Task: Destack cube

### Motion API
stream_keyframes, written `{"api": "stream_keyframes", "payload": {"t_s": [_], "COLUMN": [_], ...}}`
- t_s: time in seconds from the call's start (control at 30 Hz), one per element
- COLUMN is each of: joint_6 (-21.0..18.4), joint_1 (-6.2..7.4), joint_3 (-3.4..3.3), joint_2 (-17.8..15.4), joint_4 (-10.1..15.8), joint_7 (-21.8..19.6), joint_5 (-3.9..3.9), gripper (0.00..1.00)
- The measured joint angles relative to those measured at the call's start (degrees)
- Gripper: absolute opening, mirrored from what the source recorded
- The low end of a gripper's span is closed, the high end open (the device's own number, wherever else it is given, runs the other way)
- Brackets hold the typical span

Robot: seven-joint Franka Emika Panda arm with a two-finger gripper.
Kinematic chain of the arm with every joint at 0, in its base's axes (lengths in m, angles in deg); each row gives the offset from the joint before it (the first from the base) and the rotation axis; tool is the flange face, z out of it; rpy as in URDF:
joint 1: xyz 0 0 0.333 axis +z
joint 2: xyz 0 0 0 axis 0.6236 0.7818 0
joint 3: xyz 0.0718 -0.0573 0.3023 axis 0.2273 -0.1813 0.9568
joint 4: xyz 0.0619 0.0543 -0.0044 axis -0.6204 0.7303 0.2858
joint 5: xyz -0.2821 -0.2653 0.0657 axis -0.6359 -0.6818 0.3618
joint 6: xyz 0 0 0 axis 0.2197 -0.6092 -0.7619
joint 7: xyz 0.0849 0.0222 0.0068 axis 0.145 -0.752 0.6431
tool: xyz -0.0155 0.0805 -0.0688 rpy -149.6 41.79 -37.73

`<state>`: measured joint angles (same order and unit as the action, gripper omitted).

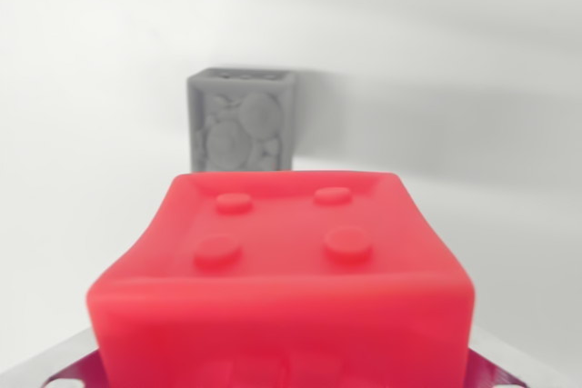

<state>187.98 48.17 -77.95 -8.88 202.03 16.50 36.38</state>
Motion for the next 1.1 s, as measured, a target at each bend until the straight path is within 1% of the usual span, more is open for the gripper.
{"api": "stream_keyframes", "payload": {"t_s": [0.5,1.1], "joint_6": [1.07,2.27], "joint_1": [-1.95,-4.37], "joint_3": [-0.95,-2.33], "joint_2": [-0.70,-1.27], "joint_4": [1.75,3.59], "joint_7": [2.82,6.49], "joint_5": [0.20,0.43], "gripper": [0.00,0.00]}}
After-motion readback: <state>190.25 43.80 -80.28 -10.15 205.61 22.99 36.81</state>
